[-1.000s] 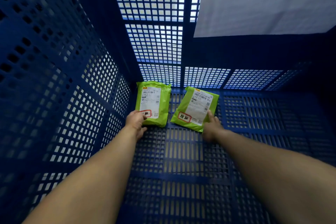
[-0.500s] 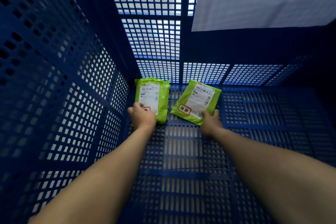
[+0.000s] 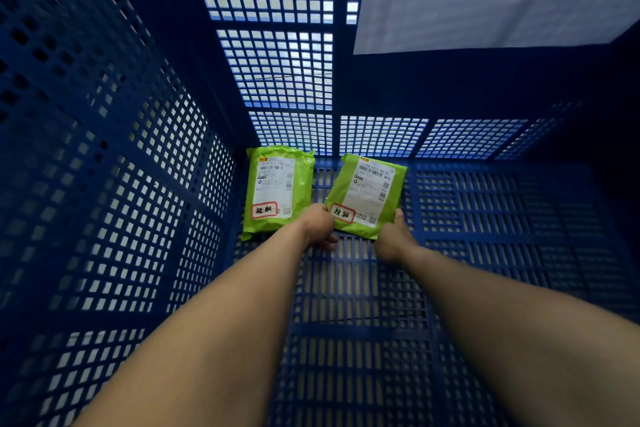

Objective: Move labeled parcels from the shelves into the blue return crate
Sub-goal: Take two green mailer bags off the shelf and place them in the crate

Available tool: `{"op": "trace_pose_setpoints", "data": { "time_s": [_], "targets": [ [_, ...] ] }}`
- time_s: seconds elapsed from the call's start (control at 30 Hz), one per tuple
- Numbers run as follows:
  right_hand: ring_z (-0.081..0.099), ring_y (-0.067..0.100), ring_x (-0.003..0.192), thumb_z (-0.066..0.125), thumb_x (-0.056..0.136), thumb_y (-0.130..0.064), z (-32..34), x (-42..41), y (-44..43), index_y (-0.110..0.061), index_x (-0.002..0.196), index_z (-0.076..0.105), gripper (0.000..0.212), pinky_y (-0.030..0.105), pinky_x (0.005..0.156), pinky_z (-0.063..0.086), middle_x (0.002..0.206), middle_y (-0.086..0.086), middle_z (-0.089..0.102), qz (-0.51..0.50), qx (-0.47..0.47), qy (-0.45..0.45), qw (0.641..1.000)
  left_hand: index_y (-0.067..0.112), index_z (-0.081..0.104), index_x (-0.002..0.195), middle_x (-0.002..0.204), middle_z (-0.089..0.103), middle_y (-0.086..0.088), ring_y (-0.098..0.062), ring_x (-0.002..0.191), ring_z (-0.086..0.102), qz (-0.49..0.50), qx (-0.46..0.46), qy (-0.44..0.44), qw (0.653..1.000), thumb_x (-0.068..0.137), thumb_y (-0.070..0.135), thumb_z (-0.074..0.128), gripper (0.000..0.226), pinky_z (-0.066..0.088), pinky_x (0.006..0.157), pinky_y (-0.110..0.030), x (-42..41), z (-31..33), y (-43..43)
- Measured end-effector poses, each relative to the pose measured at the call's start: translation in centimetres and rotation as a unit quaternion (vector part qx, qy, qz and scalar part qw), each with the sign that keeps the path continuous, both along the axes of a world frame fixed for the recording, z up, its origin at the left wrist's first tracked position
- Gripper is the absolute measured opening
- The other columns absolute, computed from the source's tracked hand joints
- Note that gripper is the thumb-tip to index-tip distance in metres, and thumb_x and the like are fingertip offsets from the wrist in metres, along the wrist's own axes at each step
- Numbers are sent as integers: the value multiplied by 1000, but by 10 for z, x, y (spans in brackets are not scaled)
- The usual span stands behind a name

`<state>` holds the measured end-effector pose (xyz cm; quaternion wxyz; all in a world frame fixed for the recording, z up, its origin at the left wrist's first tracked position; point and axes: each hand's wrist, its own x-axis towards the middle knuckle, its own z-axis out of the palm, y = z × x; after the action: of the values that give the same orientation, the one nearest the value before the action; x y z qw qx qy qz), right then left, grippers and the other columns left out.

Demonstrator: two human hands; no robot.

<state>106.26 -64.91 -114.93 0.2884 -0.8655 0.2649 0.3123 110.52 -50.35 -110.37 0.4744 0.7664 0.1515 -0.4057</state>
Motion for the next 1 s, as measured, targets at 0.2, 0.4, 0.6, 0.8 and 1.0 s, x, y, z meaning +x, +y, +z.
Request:
{"op": "trace_pose_setpoints", "data": {
  "time_s": [0.2, 0.4, 0.6, 0.8, 1.0],
  "targets": [
    [5, 33, 147, 43, 85, -4, 0, 6, -1, -16, 152, -1, 81, 48, 120, 9, 161, 4, -8, 18, 13, 0, 1000, 11, 46, 115, 101, 51, -16, -21, 62, 58, 2, -22, 36, 999, 93, -9, 29, 34, 50, 38, -24, -9, 5, 4],
    [39, 33, 131, 48, 91, -22, 48, 31, -8, -12, 135, 44, 45, 45, 105, 40, 151, 13, 29, 77, -58, -73, 993, 1, 58, 107, 95, 60, -15, -19, 57, 58, -7, 16, -96, 995, 89, -8, 40, 27, 49, 38, -21, 14, 15, 7],
    [58, 35, 106, 46, 94, -23, 156, 66, 29, -3, 108, 62, 30, 35, 82, 45, 113, 19, 65, 155, -1, -257, 954, 5, 59, 85, 73, 54, -11, -23, 71, 52, -104, 46, -210, 971, 81, -5, 45, 17, 40, 57, -27, 38, 73, -1],
    [60, 32, 101, 47, 92, -17, 225, 60, 34, -6, 101, 68, 25, 36, 83, 47, 108, 15, 68, 118, 67, -345, 929, 6, 63, 101, 77, 55, -9, -25, 75, 52, -264, 144, -154, 941, 86, 7, 51, 19, 40, 53, -24, 43, 163, 8],
    [56, 21, 81, 48, 95, -23, 321, 32, 40, -6, 93, 67, 25, 35, 73, 46, 85, 7, 65, 50, 176, -429, 884, 4, 67, 101, 79, 62, -5, -15, 72, 56, -151, 97, -270, 946, 87, 3, 52, 21, 45, 63, -23, 18, 263, 21]
  ]
}}
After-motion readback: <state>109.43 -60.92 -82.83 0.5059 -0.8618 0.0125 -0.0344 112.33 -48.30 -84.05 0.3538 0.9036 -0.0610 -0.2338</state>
